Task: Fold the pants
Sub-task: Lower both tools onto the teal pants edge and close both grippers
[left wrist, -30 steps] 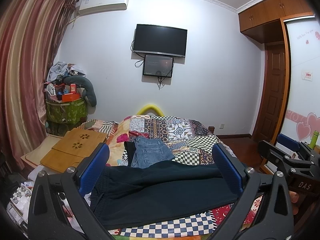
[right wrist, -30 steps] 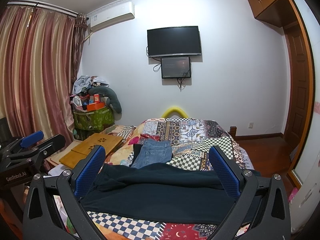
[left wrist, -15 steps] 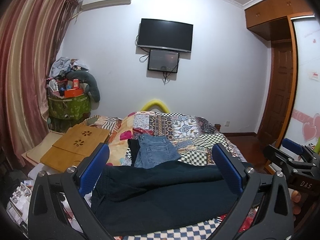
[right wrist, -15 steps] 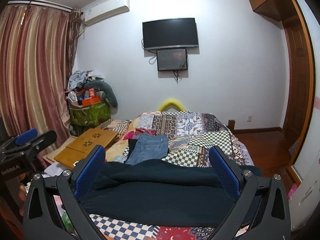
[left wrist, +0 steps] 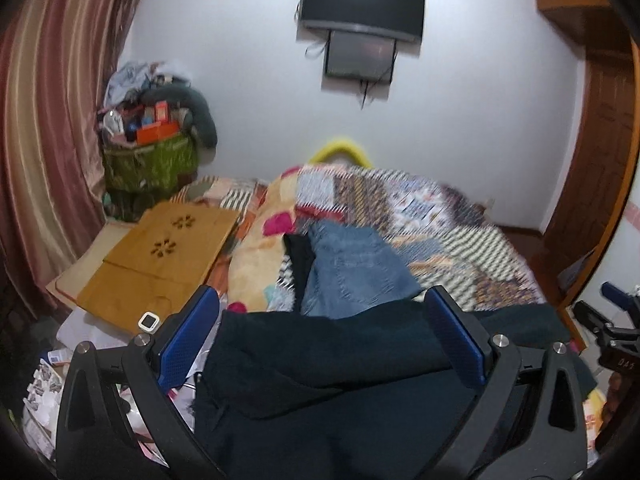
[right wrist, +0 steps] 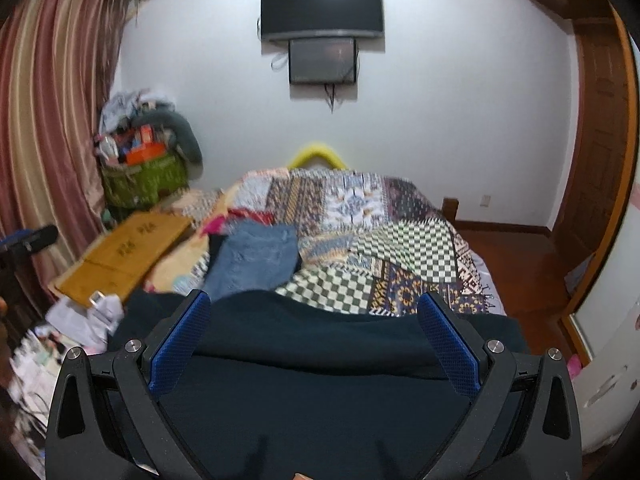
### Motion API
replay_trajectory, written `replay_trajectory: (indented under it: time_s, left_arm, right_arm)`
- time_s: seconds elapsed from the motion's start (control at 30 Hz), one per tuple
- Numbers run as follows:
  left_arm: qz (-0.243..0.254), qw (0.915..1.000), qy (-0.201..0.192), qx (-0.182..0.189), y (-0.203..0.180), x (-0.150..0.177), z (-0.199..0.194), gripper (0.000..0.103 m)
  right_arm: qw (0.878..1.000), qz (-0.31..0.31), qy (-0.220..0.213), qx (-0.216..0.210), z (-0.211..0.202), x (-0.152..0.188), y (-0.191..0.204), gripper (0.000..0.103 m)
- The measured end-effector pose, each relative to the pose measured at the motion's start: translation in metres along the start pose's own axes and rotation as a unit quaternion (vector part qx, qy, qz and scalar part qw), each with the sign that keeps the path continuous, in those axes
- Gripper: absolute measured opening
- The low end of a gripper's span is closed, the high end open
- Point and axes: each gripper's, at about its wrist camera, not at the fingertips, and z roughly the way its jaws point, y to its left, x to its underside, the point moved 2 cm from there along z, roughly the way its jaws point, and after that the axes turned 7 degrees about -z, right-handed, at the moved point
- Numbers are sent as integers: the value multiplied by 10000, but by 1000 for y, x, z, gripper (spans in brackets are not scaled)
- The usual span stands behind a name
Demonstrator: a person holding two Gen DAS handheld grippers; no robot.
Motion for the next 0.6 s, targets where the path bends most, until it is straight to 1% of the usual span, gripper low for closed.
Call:
replay_trajectory:
  time_s: [0.2, 0.23, 0.3, 0.4, 0.6]
  left_arm:
    - [37, 9973, 512, -516, 39, -5, 88, 103]
    - [31, 9967, 579, -564, 42, -3, 99, 102]
    - [2, 9939, 860, -698, 57, 0, 130, 96]
    - [-71, 9888, 1254, -801, 73, 11, 172, 91]
    - [-113, 9763, 1915, -999, 105, 42, 235, 80]
  right_arm:
    - [9984, -349, 431, 89, 54, 3, -16, 103]
    - [9981, -375, 487, 72, 60, 3, -17, 103]
    - [9970, -435, 641, 13, 78, 4, -23, 103]
    - [9952, -479, 847, -79, 104, 5, -31, 103]
    - [9879, -598, 1403, -298, 149, 14, -41, 101]
